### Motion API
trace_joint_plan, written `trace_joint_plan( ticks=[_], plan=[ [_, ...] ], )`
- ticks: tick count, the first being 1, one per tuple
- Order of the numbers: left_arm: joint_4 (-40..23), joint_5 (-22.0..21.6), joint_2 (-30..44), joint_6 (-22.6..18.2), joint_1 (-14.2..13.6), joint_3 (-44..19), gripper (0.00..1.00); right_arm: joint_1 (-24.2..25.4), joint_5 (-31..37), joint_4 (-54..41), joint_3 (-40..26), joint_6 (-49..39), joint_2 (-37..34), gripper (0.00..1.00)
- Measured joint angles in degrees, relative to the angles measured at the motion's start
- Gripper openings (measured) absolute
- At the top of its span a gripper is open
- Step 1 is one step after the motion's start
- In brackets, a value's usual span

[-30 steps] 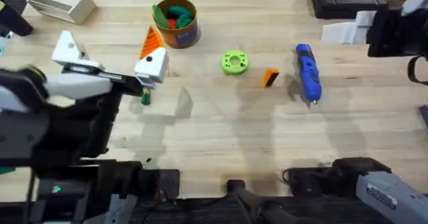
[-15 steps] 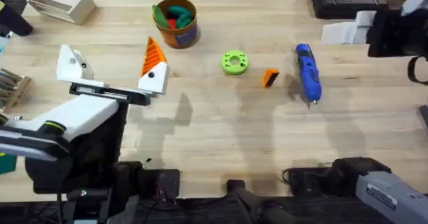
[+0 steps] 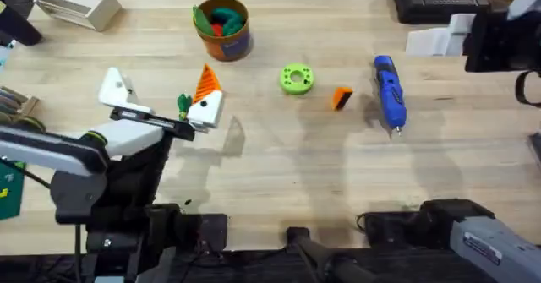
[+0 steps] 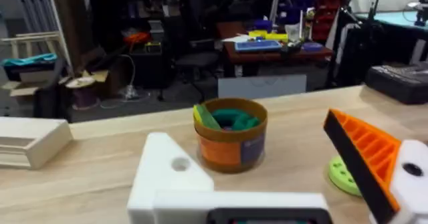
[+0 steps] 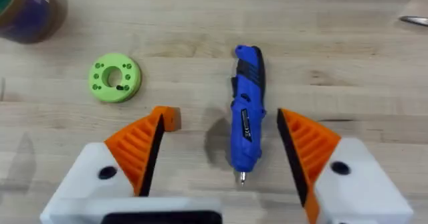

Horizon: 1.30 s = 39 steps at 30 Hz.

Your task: Pick up the gripper from the table and insert it into the empty holder that is missing its gripper. Then pick up a screw, insert it into the mounting hole, and use the screwdriver to tighten it. Finally, clean up the table by picking up the vegetable and placing it into the bucket.

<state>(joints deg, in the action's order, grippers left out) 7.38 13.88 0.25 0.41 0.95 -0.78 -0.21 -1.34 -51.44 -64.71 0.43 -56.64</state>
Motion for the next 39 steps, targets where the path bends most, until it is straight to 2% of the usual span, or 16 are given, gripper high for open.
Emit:
trace_joint_plan(
  ticks=[6, 11, 16, 20, 21, 25, 26, 28, 33, 39],
  plan=[
    [-5.67, 3.29, 0.0, 0.02, 0.0, 0.0, 0.986, 0.0, 0.0, 0.0, 0.0, 0.0, 0.0, 0.992],
    [-11.23, 8.4, 0.01, 0.04, 0.0, 0.02, 0.986, 0.0, 0.0, 0.0, 0.0, 0.0, 0.0, 0.992],
    [-11.17, 14.51, 0.04, 0.02, 0.0, 0.02, 0.985, 0.0, 0.0, -0.02, 0.0, 0.0, 0.0, 0.992],
    [-11.26, 21.33, 0.07, 0.02, 0.0, 0.02, 0.985, 0.0, 0.0, 0.0, 0.0, 0.0, 0.0, 0.992],
    [-11.5, 26.59, 0.05, 0.04, 0.0, 0.02, 0.985, 0.0, 0.0, 0.0, 0.0, 0.0, 0.0, 0.992],
    [-11.89, 32.43, 0.04, 0.02, 0.0, 0.02, 0.985, 0.0, 0.0, 0.0, 0.0, 0.0, 0.0, 0.992],
    [-12.5, 37.06, 0.04, 0.02, 0.0, 0.0, 0.985, 0.0, 0.0, 0.0, 0.0, 0.0, 0.0, 0.992],
    [-12.89, 39.69, 0.04, 0.02, 0.0, 0.0, 0.985, 0.0, 0.0, -0.02, 0.0, 0.0, 0.0, 0.992],
    [-13.4, 43.93, 0.06, 0.9, 0.0, 0.0, 0.985, 0.0, 0.0, 0.0, 0.0, 0.0, 0.0, 0.992],
    [-13.64, 45.73, 0.04, 1.79, 0.0, -0.02, 0.985, 0.0, 0.0, 0.0, 0.0, 0.0, 0.0, 0.992]
  ],
)
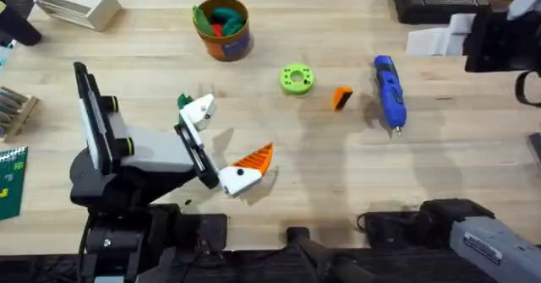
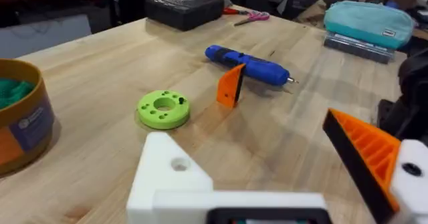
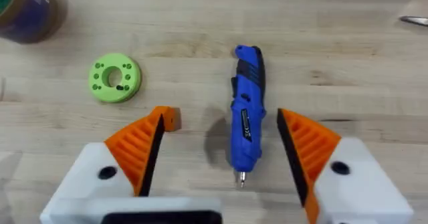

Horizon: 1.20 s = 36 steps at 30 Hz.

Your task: Pick up the gripper from the table and insert it into the empty holder that is missing its gripper. Then pick up a screw, insert it into the mounting hole, and use the screwdriver to tighten it. Finally, clean up the table by picking up the vegetable and placing it into the bucket.

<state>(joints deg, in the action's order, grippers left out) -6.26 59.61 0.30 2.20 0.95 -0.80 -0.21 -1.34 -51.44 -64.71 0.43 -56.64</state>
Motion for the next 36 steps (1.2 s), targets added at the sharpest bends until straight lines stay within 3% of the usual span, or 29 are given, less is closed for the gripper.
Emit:
trace_joint_plan(
  ticks=[7, 36],
  plan=[
    [-0.35, 2.15, 0.02, 0.0, 0.0, 0.0, 0.985, 0.0, 0.0, 0.0, 0.0, 0.0, 0.0, 0.991],
    [-0.37, 2.32, 0.02, 0.0, 0.0, 0.0, 0.986, 0.0, 0.0, 0.0, 0.0, 0.0, 0.0, 0.992]
  ],
)
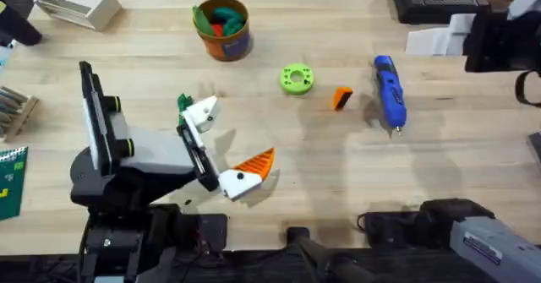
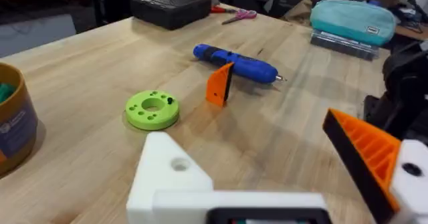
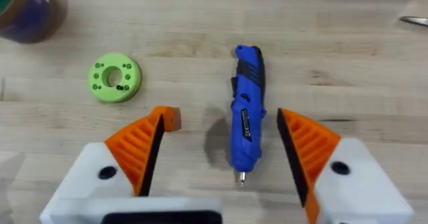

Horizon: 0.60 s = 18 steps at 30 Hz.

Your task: Pick up the gripper from the table and insert it into the empty holder that is missing its gripper. Then pick up a screw, insert it into the mounting hole, and use the screwdriver to tighten it. Finally, clean up the table by picking up the vegetable and placing it into the bucket.

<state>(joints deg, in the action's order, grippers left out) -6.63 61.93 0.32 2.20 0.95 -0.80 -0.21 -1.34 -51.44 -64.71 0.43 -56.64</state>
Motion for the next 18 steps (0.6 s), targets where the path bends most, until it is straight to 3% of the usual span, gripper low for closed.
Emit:
trace_joint_plan(
  ticks=[18],
  plan=[
    [0.0, 0.0, -0.02, 0.0, 0.0, 0.01, 0.986, -1.28, 0.04, -1.35, -0.89, 2.14, -0.04, 0.992]
  ],
)
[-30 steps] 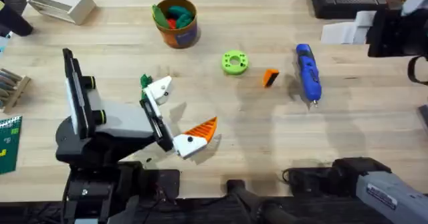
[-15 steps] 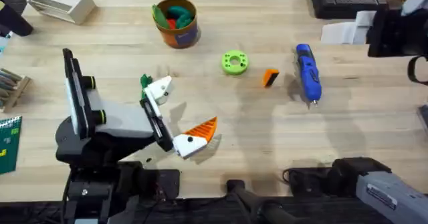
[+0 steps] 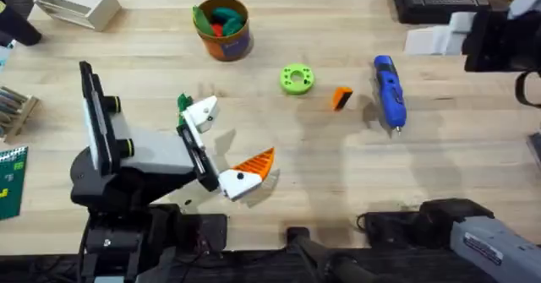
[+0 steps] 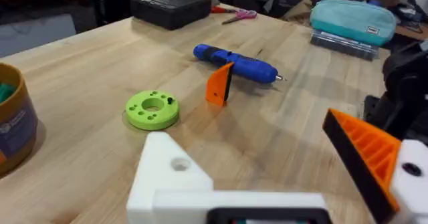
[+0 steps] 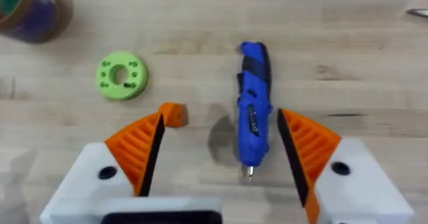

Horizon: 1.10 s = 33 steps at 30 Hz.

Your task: Pick up the gripper from the table and insert it into the empty holder that is missing its gripper. Then pick up a screw, insert it into the mounting hole, and use the screwdriver to tighten it. Finally, clean up the table by picking up the vegetable and placing it into the bucket.

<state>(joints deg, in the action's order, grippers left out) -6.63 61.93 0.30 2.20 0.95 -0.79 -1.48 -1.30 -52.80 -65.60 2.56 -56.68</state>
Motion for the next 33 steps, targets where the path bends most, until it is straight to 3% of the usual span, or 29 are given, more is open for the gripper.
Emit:
trace_joint_plan(
  ticks=[12, 14, 20, 33],
  plan=[
    [0.0, 0.02, 0.02, 0.02, 0.0, -0.01, 0.985, -13.38, 4.63, -17.49, -16.88, 8.48, -13.62, 0.992],
    [0.0, 0.02, 0.01, 0.02, 0.0, -0.01, 0.985, -16.96, 5.14, -20.37, -17.19, 13.29, -17.79, 0.992],
    [0.0, 0.02, 0.02, 0.02, 0.0, -0.01, 0.985, -20.53, 5.18, -22.21, -17.19, 16.62, -23.33, 0.99],
    [0.0, 0.02, 0.01, 0.0, 0.0, -0.01, 0.985, -21.13, 5.33, -16.91, -15.0, 17.49, -29.0, 0.991]
  ],
)
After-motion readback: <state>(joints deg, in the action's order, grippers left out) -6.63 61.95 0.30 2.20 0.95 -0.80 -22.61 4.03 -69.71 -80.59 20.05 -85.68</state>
